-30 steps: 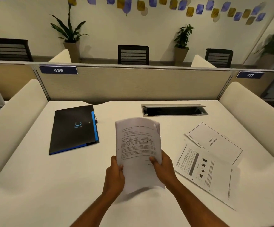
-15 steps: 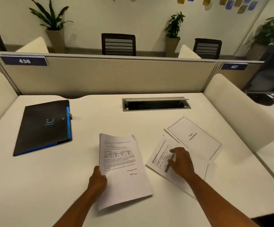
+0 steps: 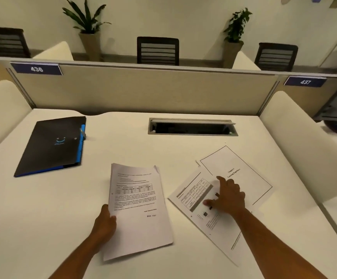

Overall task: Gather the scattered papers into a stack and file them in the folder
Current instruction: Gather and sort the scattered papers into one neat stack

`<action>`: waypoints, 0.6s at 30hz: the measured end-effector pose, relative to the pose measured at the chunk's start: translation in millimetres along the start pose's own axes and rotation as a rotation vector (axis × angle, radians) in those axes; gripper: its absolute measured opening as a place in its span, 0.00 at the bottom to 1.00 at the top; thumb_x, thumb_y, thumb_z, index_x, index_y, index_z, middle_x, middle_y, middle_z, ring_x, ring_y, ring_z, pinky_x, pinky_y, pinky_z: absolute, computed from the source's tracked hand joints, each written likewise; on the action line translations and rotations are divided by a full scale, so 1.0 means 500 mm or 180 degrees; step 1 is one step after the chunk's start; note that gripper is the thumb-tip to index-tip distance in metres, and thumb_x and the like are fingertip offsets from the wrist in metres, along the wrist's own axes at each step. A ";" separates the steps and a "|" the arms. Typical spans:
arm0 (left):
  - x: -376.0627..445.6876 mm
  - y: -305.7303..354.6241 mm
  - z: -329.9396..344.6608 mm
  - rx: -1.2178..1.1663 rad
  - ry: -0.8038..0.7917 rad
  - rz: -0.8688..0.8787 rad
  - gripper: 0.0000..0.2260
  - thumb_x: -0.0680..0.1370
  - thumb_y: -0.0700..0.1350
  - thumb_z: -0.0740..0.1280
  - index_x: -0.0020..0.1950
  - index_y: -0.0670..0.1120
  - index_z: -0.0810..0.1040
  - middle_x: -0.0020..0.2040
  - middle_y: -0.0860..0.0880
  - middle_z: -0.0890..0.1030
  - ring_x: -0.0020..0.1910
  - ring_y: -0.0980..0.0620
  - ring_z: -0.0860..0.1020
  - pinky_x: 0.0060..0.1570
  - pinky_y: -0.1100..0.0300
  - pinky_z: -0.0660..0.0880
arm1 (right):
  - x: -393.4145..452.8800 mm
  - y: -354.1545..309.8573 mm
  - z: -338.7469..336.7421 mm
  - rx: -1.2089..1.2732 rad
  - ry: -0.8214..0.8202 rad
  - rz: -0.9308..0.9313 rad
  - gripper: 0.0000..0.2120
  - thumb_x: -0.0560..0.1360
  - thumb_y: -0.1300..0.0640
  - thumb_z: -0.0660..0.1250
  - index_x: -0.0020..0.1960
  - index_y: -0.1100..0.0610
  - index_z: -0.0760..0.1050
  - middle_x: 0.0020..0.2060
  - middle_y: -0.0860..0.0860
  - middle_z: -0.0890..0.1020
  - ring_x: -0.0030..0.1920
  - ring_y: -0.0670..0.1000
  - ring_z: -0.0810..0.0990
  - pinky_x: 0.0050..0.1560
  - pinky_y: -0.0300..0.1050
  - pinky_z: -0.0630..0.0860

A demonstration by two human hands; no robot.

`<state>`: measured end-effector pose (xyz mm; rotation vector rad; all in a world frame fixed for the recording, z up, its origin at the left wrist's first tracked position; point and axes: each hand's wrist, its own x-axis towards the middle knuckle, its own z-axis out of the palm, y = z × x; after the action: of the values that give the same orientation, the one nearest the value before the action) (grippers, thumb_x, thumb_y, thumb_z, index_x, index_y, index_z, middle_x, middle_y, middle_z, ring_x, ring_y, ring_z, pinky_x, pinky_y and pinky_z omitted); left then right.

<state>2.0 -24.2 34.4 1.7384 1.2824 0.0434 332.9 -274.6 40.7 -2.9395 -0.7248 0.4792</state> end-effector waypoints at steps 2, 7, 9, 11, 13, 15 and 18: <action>-0.002 0.002 0.006 0.0020 0.0048 -0.0026 0.17 0.80 0.37 0.55 0.68 0.44 0.62 0.67 0.41 0.72 0.52 0.45 0.72 0.51 0.54 0.72 | 0.002 0.007 -0.005 -0.0032 0.0047 0.0014 0.60 0.55 0.23 0.73 0.78 0.47 0.54 0.70 0.53 0.67 0.70 0.58 0.68 0.65 0.59 0.70; -0.014 0.017 0.030 0.0046 0.0194 -0.0056 0.14 0.79 0.37 0.56 0.64 0.43 0.62 0.64 0.39 0.74 0.50 0.42 0.74 0.50 0.52 0.73 | 0.008 0.007 -0.021 -0.0043 -0.0082 0.0145 0.55 0.52 0.24 0.75 0.70 0.49 0.62 0.62 0.51 0.74 0.64 0.56 0.74 0.64 0.59 0.71; -0.017 0.020 0.035 -0.0018 0.0241 -0.0042 0.15 0.80 0.37 0.56 0.66 0.44 0.60 0.64 0.39 0.74 0.51 0.42 0.74 0.53 0.51 0.74 | 0.017 0.001 -0.030 0.0125 -0.0107 0.0102 0.48 0.57 0.30 0.78 0.67 0.51 0.64 0.59 0.50 0.78 0.60 0.55 0.78 0.60 0.56 0.73; -0.019 0.022 0.034 -0.0058 0.0249 -0.0042 0.17 0.80 0.36 0.56 0.67 0.45 0.60 0.64 0.40 0.74 0.51 0.43 0.74 0.53 0.51 0.74 | 0.030 0.000 -0.039 0.0520 -0.0169 -0.0061 0.33 0.67 0.42 0.78 0.65 0.54 0.69 0.57 0.51 0.82 0.52 0.53 0.80 0.50 0.47 0.76; -0.019 0.023 0.033 -0.0070 0.0230 -0.0041 0.17 0.80 0.37 0.56 0.68 0.46 0.60 0.64 0.41 0.75 0.51 0.43 0.74 0.52 0.52 0.73 | 0.044 0.001 -0.054 0.0800 -0.0198 -0.0376 0.17 0.75 0.49 0.73 0.59 0.56 0.77 0.55 0.53 0.84 0.45 0.52 0.79 0.40 0.41 0.73; -0.019 0.022 0.033 -0.0076 0.0211 -0.0022 0.17 0.80 0.37 0.56 0.68 0.46 0.60 0.63 0.42 0.75 0.52 0.43 0.75 0.52 0.53 0.73 | 0.053 0.004 -0.071 0.1279 -0.0284 -0.0614 0.09 0.77 0.52 0.71 0.53 0.57 0.82 0.49 0.52 0.86 0.44 0.53 0.82 0.38 0.42 0.75; -0.017 0.019 0.030 -0.0026 0.0189 -0.0014 0.18 0.79 0.37 0.56 0.67 0.48 0.60 0.63 0.43 0.75 0.53 0.42 0.75 0.55 0.50 0.74 | 0.052 0.018 -0.094 0.2238 -0.0621 -0.0693 0.05 0.78 0.56 0.71 0.51 0.55 0.84 0.44 0.51 0.88 0.44 0.55 0.87 0.43 0.49 0.82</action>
<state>12.7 -40.5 36.5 1.7387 1.3272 0.0985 373.6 -270.6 76.7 -2.1583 -0.6998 0.8084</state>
